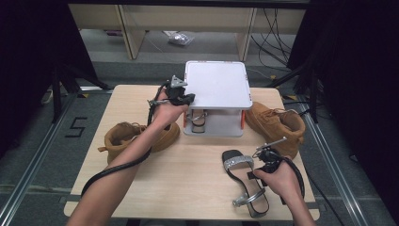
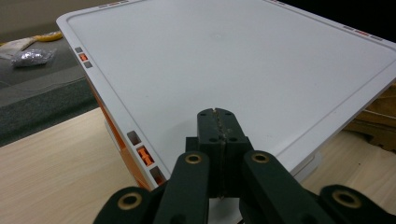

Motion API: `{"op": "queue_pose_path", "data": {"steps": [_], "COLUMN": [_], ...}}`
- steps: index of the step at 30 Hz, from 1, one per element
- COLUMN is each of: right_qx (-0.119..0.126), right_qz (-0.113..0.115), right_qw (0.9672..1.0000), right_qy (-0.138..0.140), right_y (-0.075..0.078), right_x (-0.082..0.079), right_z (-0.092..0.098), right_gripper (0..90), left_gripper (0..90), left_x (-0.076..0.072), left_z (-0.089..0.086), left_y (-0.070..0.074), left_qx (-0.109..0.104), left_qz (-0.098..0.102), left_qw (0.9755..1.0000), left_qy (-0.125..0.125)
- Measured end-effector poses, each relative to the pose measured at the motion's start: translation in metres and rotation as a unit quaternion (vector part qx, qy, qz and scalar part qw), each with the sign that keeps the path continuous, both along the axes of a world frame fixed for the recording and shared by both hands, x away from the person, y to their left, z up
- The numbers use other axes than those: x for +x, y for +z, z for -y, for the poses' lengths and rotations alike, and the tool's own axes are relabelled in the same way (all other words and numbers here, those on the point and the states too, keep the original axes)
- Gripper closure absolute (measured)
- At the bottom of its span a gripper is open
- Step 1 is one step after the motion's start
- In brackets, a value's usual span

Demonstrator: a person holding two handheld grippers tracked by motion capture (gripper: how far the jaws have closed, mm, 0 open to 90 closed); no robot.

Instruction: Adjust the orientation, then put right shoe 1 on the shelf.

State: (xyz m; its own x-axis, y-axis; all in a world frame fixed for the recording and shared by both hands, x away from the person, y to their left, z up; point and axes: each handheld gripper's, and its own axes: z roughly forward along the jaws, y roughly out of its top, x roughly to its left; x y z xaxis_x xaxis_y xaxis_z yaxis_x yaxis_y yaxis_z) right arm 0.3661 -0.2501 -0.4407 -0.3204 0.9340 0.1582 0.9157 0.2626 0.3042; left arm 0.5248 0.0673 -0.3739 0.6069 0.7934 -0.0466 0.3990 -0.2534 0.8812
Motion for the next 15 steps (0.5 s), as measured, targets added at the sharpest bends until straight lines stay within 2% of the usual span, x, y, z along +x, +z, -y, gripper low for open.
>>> {"op": "queue_pose_path", "data": {"steps": [3, 8, 9, 11, 14, 15], "right_qx": [0.0, 0.0, 0.008, -0.003, -0.004, -0.001], "right_qz": [0.003, -0.001, -0.007, -0.012, -0.018, -0.028], "right_qw": [1.0, 1.0, 0.9999, 0.9999, 0.9998, 0.9996], "right_qy": [-0.002, -0.005, -0.009, -0.005, 0.005, -0.005], "right_y": [0.001, 0.004, 0.004, 0.003, 0.001, 0.003], "right_x": [-0.002, -0.004, -0.004, -0.003, -0.003, -0.003], "right_z": [0.0, -0.002, -0.004, -0.005, -0.008, -0.011], "right_gripper": [51.1, 47.3, 47.3, 45.6, 42.7, 42.3], "left_gripper": [89.9, 90.0, 89.9, 90.0, 90.0, 90.0], "left_x": [0.0, 0.001, 0.001, 0.001, 0.001, 0.001], "left_z": [0.001, -0.001, -0.001, -0.001, -0.001, -0.001], "left_y": [-0.001, 0.0, 0.0, 0.0, 0.0, 0.0], "left_qx": [-0.01, 0.0, 0.001, -0.001, -0.001, -0.002], "left_qz": [0.003, -0.002, -0.003, -0.002, -0.001, -0.002], "left_qw": [0.9999, 1.0, 1.0, 1.0, 1.0, 1.0], "left_qy": [0.002, -0.004, -0.004, -0.005, -0.005, -0.004]}}
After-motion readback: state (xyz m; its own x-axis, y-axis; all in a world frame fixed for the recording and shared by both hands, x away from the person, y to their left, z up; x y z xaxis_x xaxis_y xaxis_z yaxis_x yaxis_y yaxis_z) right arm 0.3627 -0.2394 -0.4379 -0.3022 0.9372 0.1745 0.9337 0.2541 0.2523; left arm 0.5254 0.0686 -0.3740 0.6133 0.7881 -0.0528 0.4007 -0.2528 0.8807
